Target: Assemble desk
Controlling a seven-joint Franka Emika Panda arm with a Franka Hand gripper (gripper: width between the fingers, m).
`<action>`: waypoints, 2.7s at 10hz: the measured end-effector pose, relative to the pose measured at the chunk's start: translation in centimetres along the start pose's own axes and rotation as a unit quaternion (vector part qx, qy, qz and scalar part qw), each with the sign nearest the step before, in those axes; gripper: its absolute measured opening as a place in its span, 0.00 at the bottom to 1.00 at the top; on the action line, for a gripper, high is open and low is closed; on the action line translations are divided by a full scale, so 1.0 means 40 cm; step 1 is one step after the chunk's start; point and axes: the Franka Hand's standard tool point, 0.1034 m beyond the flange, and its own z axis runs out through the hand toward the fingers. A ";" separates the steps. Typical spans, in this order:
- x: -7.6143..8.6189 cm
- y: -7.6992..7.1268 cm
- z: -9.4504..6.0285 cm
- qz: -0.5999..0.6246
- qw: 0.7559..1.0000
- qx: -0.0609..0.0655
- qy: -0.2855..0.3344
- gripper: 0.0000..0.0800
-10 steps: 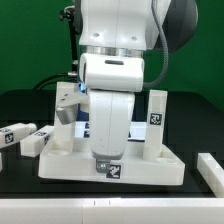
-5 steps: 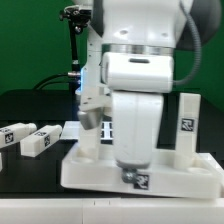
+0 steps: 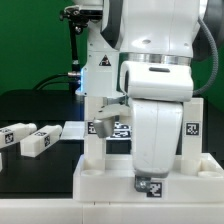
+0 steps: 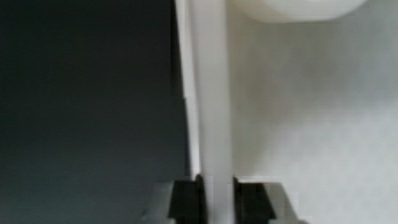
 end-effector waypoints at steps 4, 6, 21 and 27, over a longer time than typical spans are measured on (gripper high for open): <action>-0.005 -0.091 0.026 -0.001 1.000 0.022 -0.002 0.07; -0.008 -0.073 0.039 0.004 1.000 0.020 -0.003 0.07; -0.025 0.000 -0.005 -0.006 1.000 0.010 -0.027 0.54; -0.120 0.019 -0.089 0.154 0.987 0.003 -0.042 0.81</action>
Offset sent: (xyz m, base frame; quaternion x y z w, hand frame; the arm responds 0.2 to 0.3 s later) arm -0.0113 -0.0009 -0.0105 -0.0210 0.0061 -0.0172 0.9996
